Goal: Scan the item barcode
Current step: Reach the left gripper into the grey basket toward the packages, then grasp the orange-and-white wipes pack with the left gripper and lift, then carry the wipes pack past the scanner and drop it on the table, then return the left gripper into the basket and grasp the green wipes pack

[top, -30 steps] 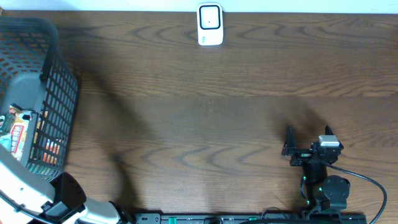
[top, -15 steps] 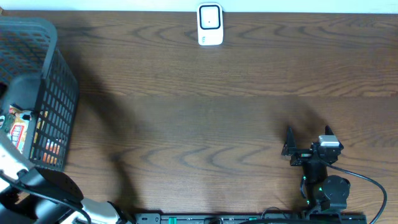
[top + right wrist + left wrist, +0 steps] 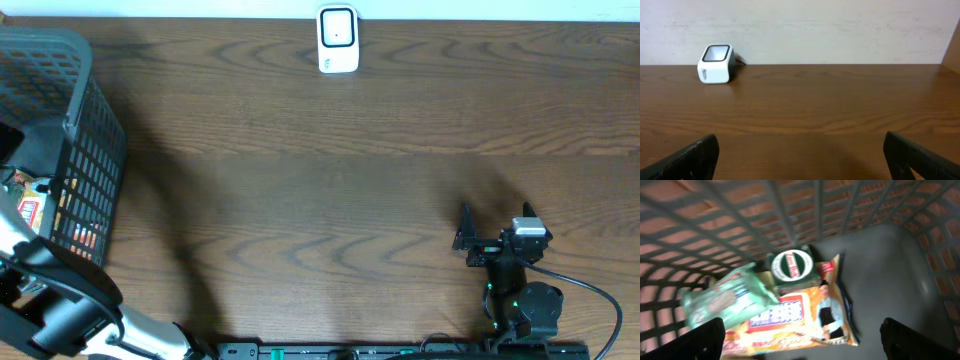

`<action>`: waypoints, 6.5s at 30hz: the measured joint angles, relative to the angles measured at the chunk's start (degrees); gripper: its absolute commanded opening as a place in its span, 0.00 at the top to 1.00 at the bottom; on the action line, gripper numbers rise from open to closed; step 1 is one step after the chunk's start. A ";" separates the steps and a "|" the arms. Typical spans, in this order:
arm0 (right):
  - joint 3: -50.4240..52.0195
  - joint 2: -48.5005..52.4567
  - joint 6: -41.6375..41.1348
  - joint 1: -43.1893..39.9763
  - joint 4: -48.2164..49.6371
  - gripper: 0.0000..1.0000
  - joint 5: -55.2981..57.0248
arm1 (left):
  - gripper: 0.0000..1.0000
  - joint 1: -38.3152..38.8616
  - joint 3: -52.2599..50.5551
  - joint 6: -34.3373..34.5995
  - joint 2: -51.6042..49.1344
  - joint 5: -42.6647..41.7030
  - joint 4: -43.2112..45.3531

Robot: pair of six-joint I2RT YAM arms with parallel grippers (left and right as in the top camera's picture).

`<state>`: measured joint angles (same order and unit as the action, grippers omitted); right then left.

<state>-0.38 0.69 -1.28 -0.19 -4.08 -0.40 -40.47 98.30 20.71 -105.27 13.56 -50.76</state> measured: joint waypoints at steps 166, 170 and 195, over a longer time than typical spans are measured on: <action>0.00 0.00 0.00 0.00 -0.02 0.01 0.00 | 0.12 0.28 -17.64 -9.73 10.60 10.67 9.57; 0.00 0.00 0.00 0.00 0.00 0.01 0.00 | 0.12 0.26 -18.10 -15.15 6.25 10.78 10.12; 0.00 0.00 0.00 0.00 0.00 0.01 0.00 | 0.13 -1.90 -18.14 -28.48 -7.19 14.10 8.00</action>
<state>-0.38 0.69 -1.28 -0.19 -4.08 -0.40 -42.37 80.16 -7.77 -112.46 27.66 -42.76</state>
